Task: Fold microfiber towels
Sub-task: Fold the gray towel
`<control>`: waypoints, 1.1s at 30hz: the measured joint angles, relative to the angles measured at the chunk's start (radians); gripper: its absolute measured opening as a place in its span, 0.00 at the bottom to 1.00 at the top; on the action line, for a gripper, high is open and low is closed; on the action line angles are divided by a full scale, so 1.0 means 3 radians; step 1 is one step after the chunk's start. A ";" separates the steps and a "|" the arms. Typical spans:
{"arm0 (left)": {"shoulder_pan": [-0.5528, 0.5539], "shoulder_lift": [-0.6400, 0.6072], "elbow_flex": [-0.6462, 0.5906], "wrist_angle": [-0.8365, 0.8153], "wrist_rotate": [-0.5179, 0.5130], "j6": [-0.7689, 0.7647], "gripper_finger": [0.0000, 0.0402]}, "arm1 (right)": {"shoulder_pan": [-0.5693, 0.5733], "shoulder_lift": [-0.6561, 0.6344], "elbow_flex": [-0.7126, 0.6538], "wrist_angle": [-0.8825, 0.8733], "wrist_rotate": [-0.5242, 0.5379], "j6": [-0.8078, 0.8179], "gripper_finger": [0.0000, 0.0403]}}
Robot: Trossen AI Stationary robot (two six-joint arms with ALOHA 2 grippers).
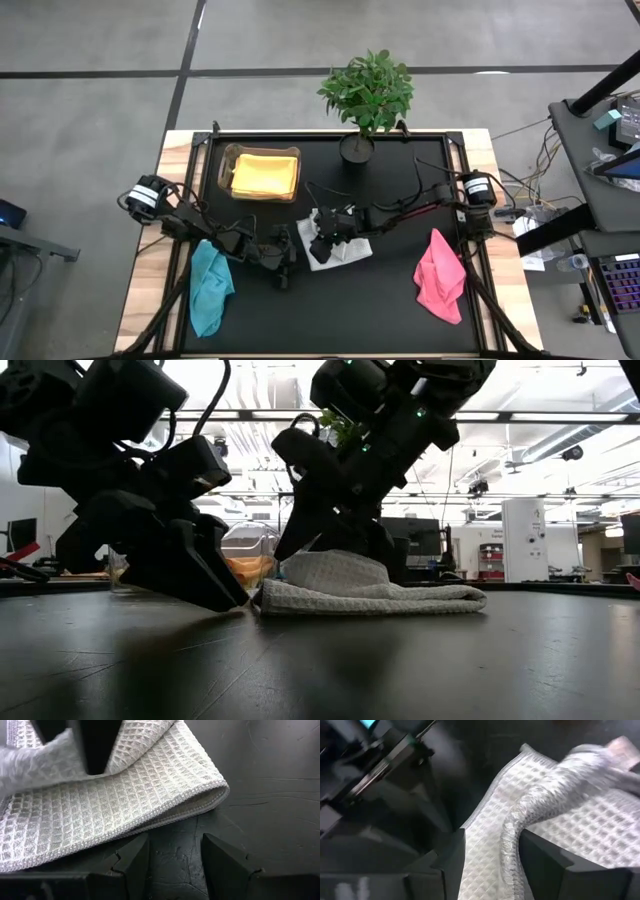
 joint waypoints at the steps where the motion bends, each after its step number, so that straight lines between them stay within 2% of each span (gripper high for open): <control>1: 0.0001 0.0000 0.0000 0.0000 0.0000 -0.0001 0.43 | -0.0004 0.0000 0.0000 0.0005 0.0004 0.0004 0.42; 5: 0.0008 0.0000 0.0000 0.0000 0.0000 -0.0002 0.43 | -0.0007 0.0000 0.0000 0.0020 0.0012 0.0046 0.41; 14: 0.0008 0.0000 0.0000 0.0001 0.0000 -0.0010 0.43 | -0.0016 -0.0069 0.0020 0.0015 -0.0025 0.0008 0.58; 21: 0.0008 0.0000 0.0000 0.0001 0.0000 -0.0009 0.43 | 0.0046 -0.0248 0.0024 -0.0117 -0.0036 -0.0188 0.63; 24: 0.0008 0.0000 0.0000 0.0000 0.0000 -0.0009 0.43 | 0.0092 -0.0411 0.0020 -0.0455 0.0117 -0.0404 0.62; 28: 0.0009 0.0000 0.0000 0.0000 0.0000 -0.0008 0.43 | 0.0166 -0.0564 -0.0101 -0.1013 0.0738 -0.0537 0.57; 33: 0.0011 0.0000 -0.0001 0.0003 0.0000 -0.0008 0.43 | 0.0166 -0.0671 -0.0466 -0.0947 0.0946 -0.0593 0.42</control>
